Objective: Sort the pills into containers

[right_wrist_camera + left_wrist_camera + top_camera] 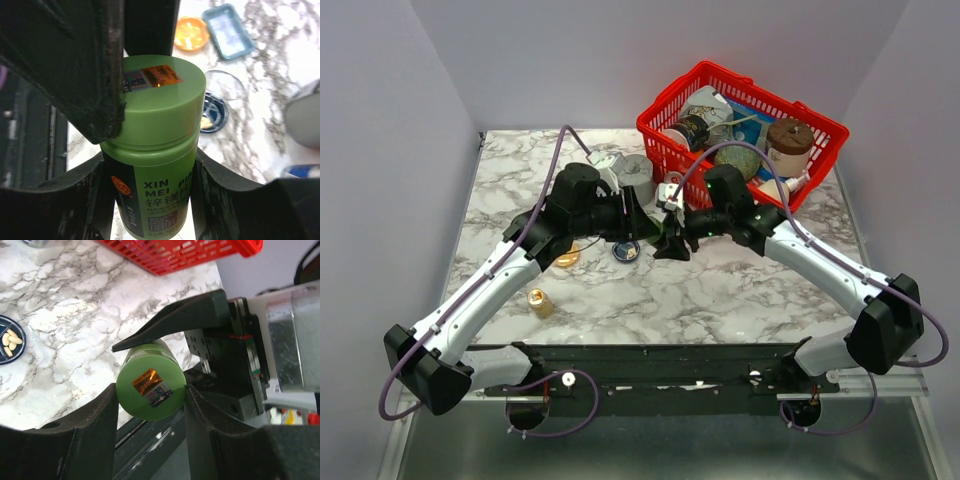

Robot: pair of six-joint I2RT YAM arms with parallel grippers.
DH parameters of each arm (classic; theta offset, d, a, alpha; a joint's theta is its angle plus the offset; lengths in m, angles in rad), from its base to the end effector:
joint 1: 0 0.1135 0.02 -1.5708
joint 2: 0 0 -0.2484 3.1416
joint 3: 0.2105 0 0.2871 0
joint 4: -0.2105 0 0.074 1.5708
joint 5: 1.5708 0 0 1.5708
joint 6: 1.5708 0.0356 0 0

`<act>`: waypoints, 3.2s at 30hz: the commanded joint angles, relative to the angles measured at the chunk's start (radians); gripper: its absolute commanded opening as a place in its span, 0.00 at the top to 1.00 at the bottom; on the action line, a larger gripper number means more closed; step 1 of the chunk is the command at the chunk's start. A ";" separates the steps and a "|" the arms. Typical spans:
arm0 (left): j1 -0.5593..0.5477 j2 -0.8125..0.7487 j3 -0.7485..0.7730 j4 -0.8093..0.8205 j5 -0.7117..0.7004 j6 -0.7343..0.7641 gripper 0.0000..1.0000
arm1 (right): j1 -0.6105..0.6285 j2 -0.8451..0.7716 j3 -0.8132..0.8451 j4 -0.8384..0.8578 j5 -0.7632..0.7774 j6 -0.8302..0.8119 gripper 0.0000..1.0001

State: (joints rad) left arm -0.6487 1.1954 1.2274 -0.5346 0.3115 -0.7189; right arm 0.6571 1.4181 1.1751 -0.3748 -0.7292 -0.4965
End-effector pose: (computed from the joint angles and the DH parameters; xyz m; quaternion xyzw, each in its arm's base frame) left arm 0.2342 -0.1913 0.3616 0.0491 0.8526 -0.4212 0.3055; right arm 0.2635 0.2333 0.2914 -0.5898 0.6067 0.3502 0.4017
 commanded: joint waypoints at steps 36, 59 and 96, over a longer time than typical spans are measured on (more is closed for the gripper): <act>0.118 -0.301 -0.235 0.159 0.023 -0.224 0.01 | 0.010 -0.013 0.015 -0.010 -0.112 -0.019 0.85; -0.019 -0.043 -0.013 0.009 -0.127 -0.120 0.24 | 0.018 -0.005 0.015 -0.013 -0.053 -0.040 0.85; -0.006 0.012 0.026 -0.117 0.536 0.988 0.54 | 0.027 0.074 0.066 -0.148 -0.424 -0.070 0.85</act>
State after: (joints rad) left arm -0.6510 1.1870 1.2175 -0.5953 0.5995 -0.1112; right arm 0.6651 1.4689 1.1923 -0.5282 -0.9630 -0.5663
